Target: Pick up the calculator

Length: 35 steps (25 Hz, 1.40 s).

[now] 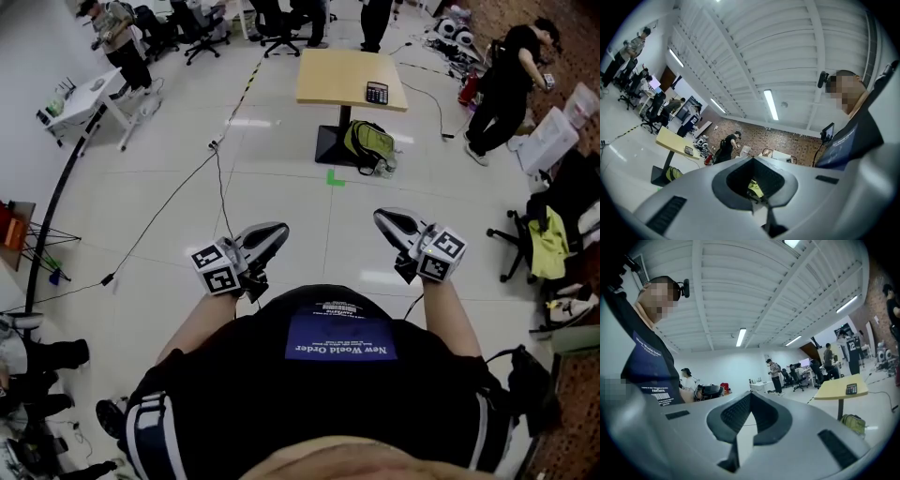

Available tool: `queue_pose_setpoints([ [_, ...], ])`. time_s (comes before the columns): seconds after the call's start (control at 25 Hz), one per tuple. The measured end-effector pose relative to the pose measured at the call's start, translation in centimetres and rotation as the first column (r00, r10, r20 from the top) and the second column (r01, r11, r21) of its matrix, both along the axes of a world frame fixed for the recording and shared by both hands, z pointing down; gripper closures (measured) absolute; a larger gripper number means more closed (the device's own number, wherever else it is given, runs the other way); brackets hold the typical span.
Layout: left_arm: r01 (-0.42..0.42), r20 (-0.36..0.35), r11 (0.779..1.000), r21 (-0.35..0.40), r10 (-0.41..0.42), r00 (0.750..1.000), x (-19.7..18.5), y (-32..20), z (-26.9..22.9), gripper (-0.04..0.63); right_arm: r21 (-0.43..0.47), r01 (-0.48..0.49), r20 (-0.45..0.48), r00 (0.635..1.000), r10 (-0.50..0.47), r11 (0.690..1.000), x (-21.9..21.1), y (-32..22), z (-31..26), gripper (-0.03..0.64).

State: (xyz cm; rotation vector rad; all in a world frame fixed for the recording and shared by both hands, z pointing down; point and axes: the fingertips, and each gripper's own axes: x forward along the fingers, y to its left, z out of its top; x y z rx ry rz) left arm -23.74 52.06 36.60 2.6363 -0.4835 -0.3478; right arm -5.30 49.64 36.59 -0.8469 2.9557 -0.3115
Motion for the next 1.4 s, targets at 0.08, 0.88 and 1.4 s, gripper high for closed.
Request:
queue_pose_setpoints([
  [0.08,0.011,-0.002,1.000,0.000,-0.011,1.000,2.4,-1.6,-0.3,0.589,0.013,0.018,-0.001,1.000,-0.018,1.000,2.1,-1.7,-0.4,0.630],
  [0.88,-0.166,0.011,0.986,0.004,0.166,0.986,10.4,-19.3,0.8,0.589,-0.003,-0.117,-0.004,0.993,0.117,0.993,10.0,-18.3,0.1,0.630],
  [1.4,-0.278,-0.002,0.960,0.021,0.279,0.960,5.6,-35.9,0.5,0.588,-0.024,-0.220,-0.015,0.976,0.219,0.975,4.4,-32.5,-0.5,0.630],
])
